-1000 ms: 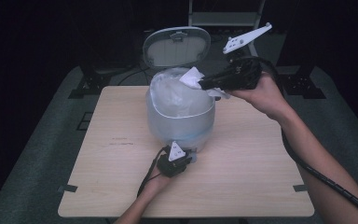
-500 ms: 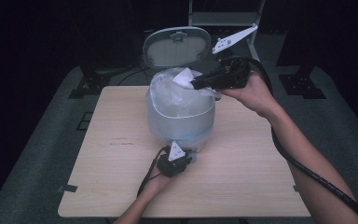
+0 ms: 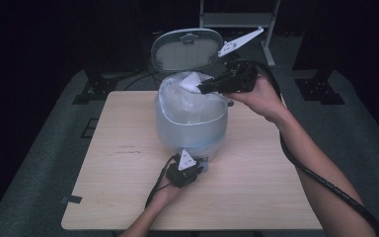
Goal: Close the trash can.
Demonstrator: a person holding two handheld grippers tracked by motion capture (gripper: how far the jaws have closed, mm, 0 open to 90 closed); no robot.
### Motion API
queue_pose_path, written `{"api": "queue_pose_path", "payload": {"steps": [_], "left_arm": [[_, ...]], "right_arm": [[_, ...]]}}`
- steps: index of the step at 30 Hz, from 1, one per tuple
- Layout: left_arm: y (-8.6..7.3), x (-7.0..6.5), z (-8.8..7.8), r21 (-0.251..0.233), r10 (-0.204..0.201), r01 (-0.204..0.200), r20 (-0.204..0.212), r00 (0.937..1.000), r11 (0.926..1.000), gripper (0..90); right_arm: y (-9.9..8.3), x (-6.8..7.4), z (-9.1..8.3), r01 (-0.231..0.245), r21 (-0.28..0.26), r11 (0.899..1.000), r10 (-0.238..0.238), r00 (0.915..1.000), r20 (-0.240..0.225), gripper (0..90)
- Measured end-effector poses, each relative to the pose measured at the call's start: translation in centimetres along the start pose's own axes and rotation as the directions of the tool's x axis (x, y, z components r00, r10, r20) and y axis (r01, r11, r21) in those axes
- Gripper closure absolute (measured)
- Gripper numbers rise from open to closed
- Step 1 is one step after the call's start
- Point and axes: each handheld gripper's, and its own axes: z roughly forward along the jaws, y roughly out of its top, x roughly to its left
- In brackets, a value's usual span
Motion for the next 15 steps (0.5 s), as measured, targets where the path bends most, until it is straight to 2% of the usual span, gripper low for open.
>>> {"api": "queue_pose_path", "payload": {"steps": [7, 15], "left_arm": [[0.0, 0.0, 0.0, 0.000, 0.000, 0.000, 0.000, 1.0000, 1.0000, 75.7], [0.0, 0.0, 0.0, 0.002, -0.004, 0.004, 0.001, 1.0000, 1.0000, 75.7]], "right_arm": [[0.0, -0.2, 0.9, 0.004, 0.007, 1.000, -0.004, 1.0000, -0.001, 82.2], [0.2, -0.4, 2.4, 0.006, 0.039, 0.999, -0.006, 1.0000, 0.005, 81.8]]}}
